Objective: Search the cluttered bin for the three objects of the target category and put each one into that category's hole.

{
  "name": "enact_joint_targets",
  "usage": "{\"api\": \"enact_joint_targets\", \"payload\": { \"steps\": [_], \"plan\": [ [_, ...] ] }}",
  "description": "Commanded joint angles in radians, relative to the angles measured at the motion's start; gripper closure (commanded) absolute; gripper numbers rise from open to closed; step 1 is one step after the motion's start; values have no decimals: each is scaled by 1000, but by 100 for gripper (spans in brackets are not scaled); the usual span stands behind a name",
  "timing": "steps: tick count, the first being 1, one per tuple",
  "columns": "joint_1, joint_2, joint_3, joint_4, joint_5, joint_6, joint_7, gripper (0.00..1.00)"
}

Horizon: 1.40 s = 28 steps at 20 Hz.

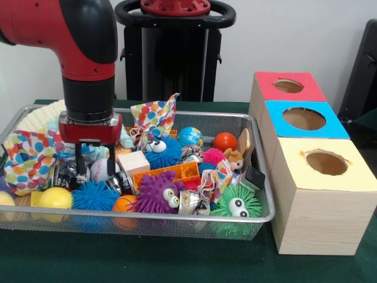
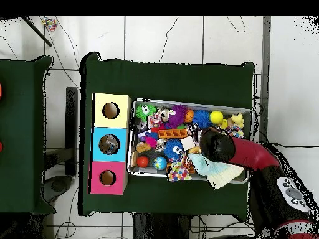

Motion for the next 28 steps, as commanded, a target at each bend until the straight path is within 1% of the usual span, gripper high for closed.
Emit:
{"api": "enact_joint_targets", "payload": {
  "steps": [1, 8, 16, 19, 21, 24, 26, 28],
  "plan": [
    [-29, 60, 32, -14, -5, 15, 68, 0],
    [-37, 82, 26, -7, -35, -55, 76, 0],
    [-23, 12, 10, 66, -38, -83, 104, 0],
    [-19, -46, 8, 112, -32, -79, 114, 0],
    [-27, -79, 20, 142, -26, -74, 110, 0],
    [-29, -108, 30, 161, -19, -67, 106, 0],
    [-24, -155, 46, 181, -8, -41, 95, 0],
    [-29, -229, 81, 206, 24, 19, 72, 0]
  ]
}}
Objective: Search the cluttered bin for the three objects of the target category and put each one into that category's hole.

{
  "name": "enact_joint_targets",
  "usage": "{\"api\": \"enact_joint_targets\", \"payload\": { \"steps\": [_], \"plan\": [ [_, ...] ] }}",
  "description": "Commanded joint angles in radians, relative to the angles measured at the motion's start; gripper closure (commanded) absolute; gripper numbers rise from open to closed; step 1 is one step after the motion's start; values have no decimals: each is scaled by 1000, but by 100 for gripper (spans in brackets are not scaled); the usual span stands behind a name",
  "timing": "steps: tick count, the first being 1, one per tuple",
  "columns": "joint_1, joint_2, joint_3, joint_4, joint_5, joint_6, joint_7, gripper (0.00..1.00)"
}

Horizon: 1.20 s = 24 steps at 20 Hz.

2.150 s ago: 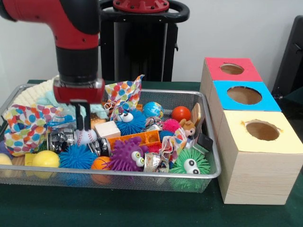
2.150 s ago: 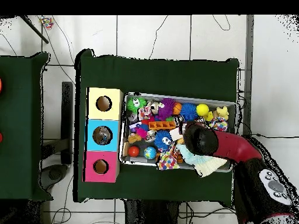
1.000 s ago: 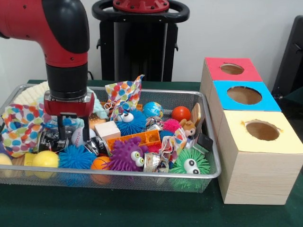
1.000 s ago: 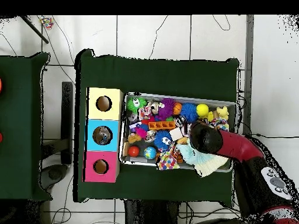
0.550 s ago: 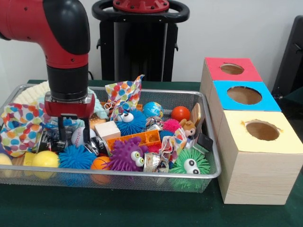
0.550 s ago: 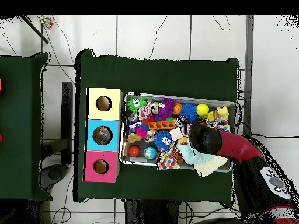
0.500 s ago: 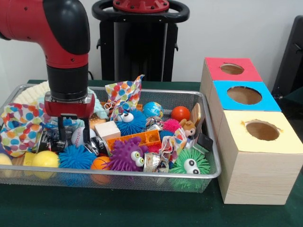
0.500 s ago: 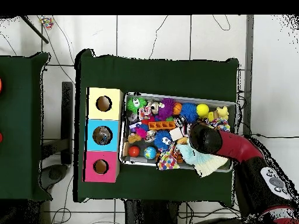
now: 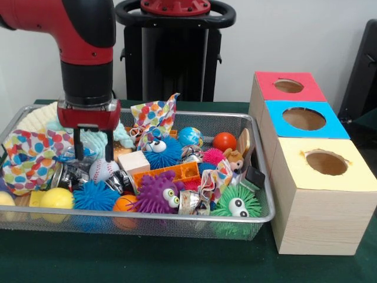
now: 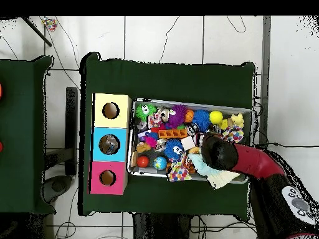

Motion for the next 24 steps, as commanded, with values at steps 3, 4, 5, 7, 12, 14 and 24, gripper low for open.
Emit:
{"api": "enact_joint_targets", "payload": {
  "steps": [3, 4, 5, 7, 12, 14, 24],
  "plan": [
    [1, -242, 99, 121, 67, 142, 46, 0],
    [7, -246, 94, 114, 70, 157, 46, 0],
    [11, -242, 89, 107, 67, 156, 49, 0],
    [14, -207, 83, 94, 53, 122, 60, 0],
    [18, -132, 75, 49, 31, 68, 70, 0],
    [33, -123, 55, 27, 26, 75, 79, 0],
    [152, 25, -89, -109, 2, 41, 137, 0]
  ]
}}
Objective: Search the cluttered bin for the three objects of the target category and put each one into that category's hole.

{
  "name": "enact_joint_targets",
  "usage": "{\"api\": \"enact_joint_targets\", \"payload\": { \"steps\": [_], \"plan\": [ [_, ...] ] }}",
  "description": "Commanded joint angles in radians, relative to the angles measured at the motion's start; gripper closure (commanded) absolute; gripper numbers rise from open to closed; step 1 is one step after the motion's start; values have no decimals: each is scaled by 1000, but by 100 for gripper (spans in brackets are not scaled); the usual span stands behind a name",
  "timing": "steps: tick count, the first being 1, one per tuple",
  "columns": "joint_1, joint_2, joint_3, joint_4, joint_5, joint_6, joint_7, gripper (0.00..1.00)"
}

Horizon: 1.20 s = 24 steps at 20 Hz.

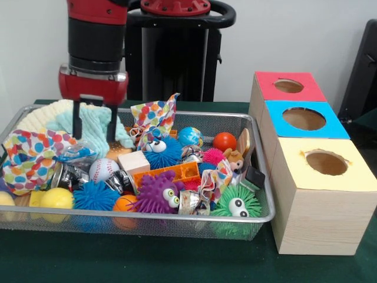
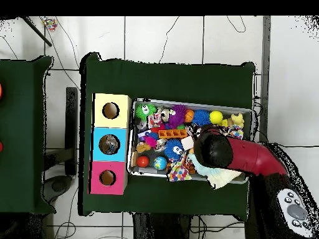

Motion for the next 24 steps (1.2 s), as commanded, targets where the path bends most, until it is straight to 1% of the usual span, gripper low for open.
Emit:
{"api": "enact_joint_targets", "payload": {
  "steps": [1, 5, 8, 11, 14, 17, 20, 24],
  "plan": [
    [23, 172, -18, -108, -4, 20, 124, 0],
    [-22, 263, 14, -139, 6, -37, 113, 0],
    [-56, 308, 20, -156, -3, -88, 112, 0],
    [-97, 314, 35, -154, -7, -101, 96, 0],
    [-141, 301, 64, -138, -7, -81, 62, 0],
    [-166, 289, 76, -120, -14, -88, 54, 0],
    [-157, 241, 58, -89, -13, -115, 88, 0],
    [-116, 141, 20, -28, 4, -76, 122, 0]
  ]
}}
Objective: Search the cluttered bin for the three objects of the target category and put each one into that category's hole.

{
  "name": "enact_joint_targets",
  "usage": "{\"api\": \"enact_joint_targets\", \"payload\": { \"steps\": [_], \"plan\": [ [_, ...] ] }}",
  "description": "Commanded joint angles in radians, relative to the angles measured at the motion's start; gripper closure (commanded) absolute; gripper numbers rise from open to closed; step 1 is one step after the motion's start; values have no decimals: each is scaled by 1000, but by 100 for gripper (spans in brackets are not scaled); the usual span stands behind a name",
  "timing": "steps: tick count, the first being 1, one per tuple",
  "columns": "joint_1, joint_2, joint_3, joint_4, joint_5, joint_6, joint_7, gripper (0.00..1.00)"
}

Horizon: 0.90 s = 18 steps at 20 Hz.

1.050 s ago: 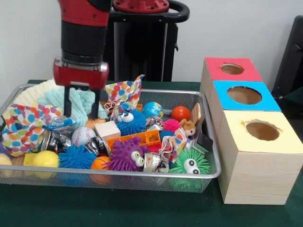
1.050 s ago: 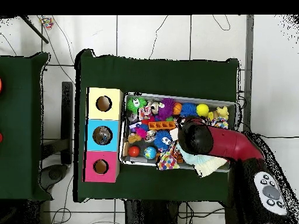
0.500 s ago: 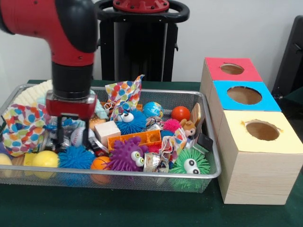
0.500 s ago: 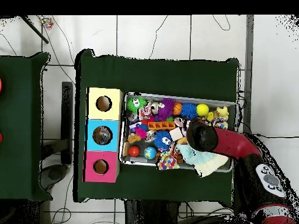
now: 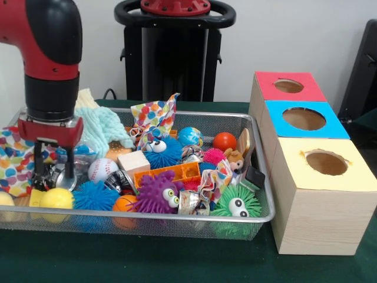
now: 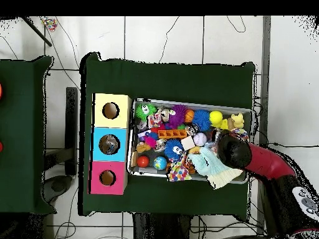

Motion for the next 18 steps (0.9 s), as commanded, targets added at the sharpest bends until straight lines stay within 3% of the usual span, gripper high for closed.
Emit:
{"api": "enact_joint_targets", "payload": {
  "steps": [1, 6, 18],
  "plan": [
    [40, -95, 20, 90, 9, 34, 127, 0],
    [91, -161, -18, 128, 26, 66, 156, 0],
    [193, -151, -78, 126, 65, 41, 204, 0]
  ]
}}
